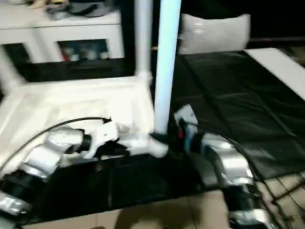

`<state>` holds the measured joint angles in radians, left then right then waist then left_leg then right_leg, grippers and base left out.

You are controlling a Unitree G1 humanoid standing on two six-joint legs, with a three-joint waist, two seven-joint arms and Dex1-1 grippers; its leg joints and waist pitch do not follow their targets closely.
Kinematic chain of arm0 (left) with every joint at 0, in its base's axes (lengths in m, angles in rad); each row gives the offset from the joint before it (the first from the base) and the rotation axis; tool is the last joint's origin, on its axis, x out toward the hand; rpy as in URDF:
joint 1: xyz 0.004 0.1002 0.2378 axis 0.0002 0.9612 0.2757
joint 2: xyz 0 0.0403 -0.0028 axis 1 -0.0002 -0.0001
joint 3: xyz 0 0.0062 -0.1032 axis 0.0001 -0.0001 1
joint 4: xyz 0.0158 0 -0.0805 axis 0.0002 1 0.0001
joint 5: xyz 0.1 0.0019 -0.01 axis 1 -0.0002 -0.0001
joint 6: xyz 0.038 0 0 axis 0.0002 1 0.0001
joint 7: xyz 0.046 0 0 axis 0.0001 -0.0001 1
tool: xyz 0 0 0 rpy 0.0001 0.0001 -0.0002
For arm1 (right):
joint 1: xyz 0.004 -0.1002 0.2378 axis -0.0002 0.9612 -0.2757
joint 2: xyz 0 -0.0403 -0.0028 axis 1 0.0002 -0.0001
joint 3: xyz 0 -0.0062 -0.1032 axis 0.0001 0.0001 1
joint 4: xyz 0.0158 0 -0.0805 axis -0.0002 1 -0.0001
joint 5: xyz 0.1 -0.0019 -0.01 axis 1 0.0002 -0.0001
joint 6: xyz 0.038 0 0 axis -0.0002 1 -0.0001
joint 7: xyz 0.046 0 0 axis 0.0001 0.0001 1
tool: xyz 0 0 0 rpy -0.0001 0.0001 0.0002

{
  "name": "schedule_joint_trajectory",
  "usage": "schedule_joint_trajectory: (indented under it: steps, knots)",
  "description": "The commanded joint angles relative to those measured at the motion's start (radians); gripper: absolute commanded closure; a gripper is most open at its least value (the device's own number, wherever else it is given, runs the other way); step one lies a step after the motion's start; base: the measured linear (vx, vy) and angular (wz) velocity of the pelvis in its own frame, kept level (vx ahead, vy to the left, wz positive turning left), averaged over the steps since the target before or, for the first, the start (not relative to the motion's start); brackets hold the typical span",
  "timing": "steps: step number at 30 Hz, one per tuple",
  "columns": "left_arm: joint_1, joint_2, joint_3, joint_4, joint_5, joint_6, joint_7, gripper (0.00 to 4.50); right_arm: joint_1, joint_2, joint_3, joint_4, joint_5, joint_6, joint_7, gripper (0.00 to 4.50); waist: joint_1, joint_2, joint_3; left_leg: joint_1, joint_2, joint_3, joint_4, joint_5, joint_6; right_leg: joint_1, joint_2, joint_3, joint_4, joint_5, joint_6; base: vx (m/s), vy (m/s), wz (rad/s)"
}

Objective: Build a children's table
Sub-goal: Rotate leg to tighten

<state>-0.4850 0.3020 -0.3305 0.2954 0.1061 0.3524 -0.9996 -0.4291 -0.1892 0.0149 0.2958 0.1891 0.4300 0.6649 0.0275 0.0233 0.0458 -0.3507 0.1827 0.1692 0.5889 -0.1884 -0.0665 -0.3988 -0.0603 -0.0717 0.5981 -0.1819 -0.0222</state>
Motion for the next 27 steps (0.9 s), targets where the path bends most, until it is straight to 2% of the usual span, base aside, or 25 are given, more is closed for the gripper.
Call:
schedule_joint_trajectory:
  steps: [1,3,4,5,6,7,12,17,18,19,20,21,23,26,27]
  knots:
    - [-0.038,-0.097,-0.050,-0.012,-0.027,0.015,0.049,4.50,-0.055,0.081,0.008,0.104,-0.010,-0.013,-0.170,2.38,0.003,-0.002,-0.050,-0.004,0.027,-0.026,-0.070,-0.285,-0.012,0.043,-0.082,0.032,-0.114,-0.575,-0.065,0.000,0.000,0.00]
    - [-0.059,-0.133,-0.039,0.009,-0.012,0.036,0.111,4.50,-0.082,0.113,-0.021,0.156,-0.025,-0.036,-0.256,2.38,-0.001,-0.001,-0.053,-0.001,0.026,-0.024,-0.068,-0.280,0.004,0.042,-0.081,0.034,-0.116,-0.532,-0.083,0.000,0.000,0.00]
    - [-0.066,-0.143,-0.036,0.016,-0.007,0.042,0.129,4.50,-0.085,0.120,-0.027,0.162,-0.025,-0.047,-0.263,2.38,0.000,-0.001,-0.056,-0.004,0.029,-0.021,-0.069,-0.261,0.019,0.045,-0.077,0.040,-0.105,-0.435,-0.112,0.000,0.000,0.00]
    - [-0.070,-0.148,-0.035,0.020,-0.003,0.044,0.139,4.50,-0.087,0.126,-0.033,0.163,-0.022,-0.052,-0.265,2.05,0.000,-0.001,-0.056,-0.004,0.029,-0.021,-0.069,-0.261,0.019,0.045,-0.077,0.040,-0.105,-0.435,-0.112,0.000,0.000,0.00]
    - [-0.079,-0.156,-0.037,0.029,0.009,0.042,0.160,4.50,-0.087,0.133,-0.040,0.159,-0.014,-0.059,-0.252,1.85,0.003,-0.004,-0.058,-0.005,0.031,-0.018,-0.068,-0.236,0.035,0.047,-0.077,0.044,-0.096,-0.362,-0.139,0.000,0.000,0.00]
    - [-0.081,-0.159,-0.038,0.031,0.015,0.044,0.169,4.50,-0.086,0.137,-0.042,0.154,-0.013,-0.058,-0.247,1.72,0.006,-0.003,-0.060,-0.002,0.032,-0.014,-0.066,-0.226,0.044,0.045,-0.076,0.047,-0.094,-0.334,-0.154,0.000,0.000,0.00]
    - [-0.069,-0.134,-0.050,0.025,0.044,0.033,0.166,4.50,-0.070,0.102,-0.033,0.136,-0.004,-0.108,-0.161,1.29,0.022,-0.004,-0.061,-0.008,0.034,-0.012,-0.066,-0.174,0.057,0.053,-0.077,0.047,-0.085,-0.265,-0.178,0.000,0.000,0.00]
    - [-0.057,-0.067,-0.051,0.030,0.045,-0.028,0.127,4.50,-0.017,-0.029,0.013,0.078,0.018,-0.147,0.073,0.88,0.035,-0.003,-0.061,-0.007,0.036,-0.011,-0.064,-0.181,0.071,0.056,-0.079,0.048,-0.086,-0.258,-0.175,0.000,0.000,0.00]
    - [-0.055,-0.047,-0.050,0.037,0.041,-0.067,0.103,4.50,-0.002,-0.066,0.017,0.062,0.023,-0.151,0.128,0.82,0.039,-0.004,-0.060,-0.008,0.037,-0.011,-0.064,-0.180,0.075,0.056,-0.079,0.048,-0.086,-0.263,-0.173,0.000,0.000,0.00]
    - [-0.055,-0.031,-0.049,0.046,0.039,-0.092,0.086,4.50,0.008,-0.098,0.016,0.050,0.029,-0.152,0.173,0.79,0.042,0.003,-0.059,-0.008,0.037,-0.012,-0.064,-0.187,0.076,0.056,-0.079,0.047,-0.086,-0.275,-0.169,0.000,0.000,0.00]
    - [-0.055,-0.014,-0.048,0.056,0.039,-0.117,0.068,4.50,0.018,-0.131,0.014,0.037,0.037,-0.153,0.222,0.73,0.041,-0.003,-0.058,-0.008,0.037,-0.012,-0.065,-0.197,0.075,0.055,-0.078,0.046,-0.090,-0.295,-0.162,0.000,0.000,0.00]
    - [-0.056,0.001,-0.049,0.067,0.038,-0.143,0.049,4.50,0.023,-0.160,0.009,0.027,0.047,-0.149,0.266,0.44,0.042,-0.002,-0.058,-0.007,0.036,-0.012,-0.065,-0.199,0.076,0.054,-0.077,0.045,-0.091,-0.304,-0.162,0.000,0.000,0.00]
    - [-0.052,0.027,-0.060,0.075,0.026,-0.193,-0.001,4.50,0.028,-0.204,0.014,0.022,0.051,-0.166,0.329,0.37,0.045,-0.001,-0.056,-0.003,0.038,-0.013,-0.066,-0.217,0.075,0.051,-0.078,0.046,-0.095,-0.332,-0.160,0.000,0.000,0.00]
    - [-0.050,0.043,-0.070,0.077,0.018,-0.219,-0.030,4.50,0.030,-0.230,0.021,0.022,0.057,-0.175,0.367,0.12,0.045,0.001,-0.057,-0.005,0.040,-0.013,-0.066,-0.208,0.069,0.051,-0.078,0.046,-0.090,-0.317,-0.168,0.000,0.000,0.00]
    - [-0.043,0.075,-0.085,0.074,0.005,-0.264,-0.093,4.50,0.035,-0.268,0.031,0.012,0.082,-0.169,0.451,0.12,0.045,0.000,-0.058,-0.005,0.039,-0.013,-0.065,-0.210,0.070,0.052,-0.078,0.045,-0.090,-0.315,-0.171,0.000,0.000,0.00]
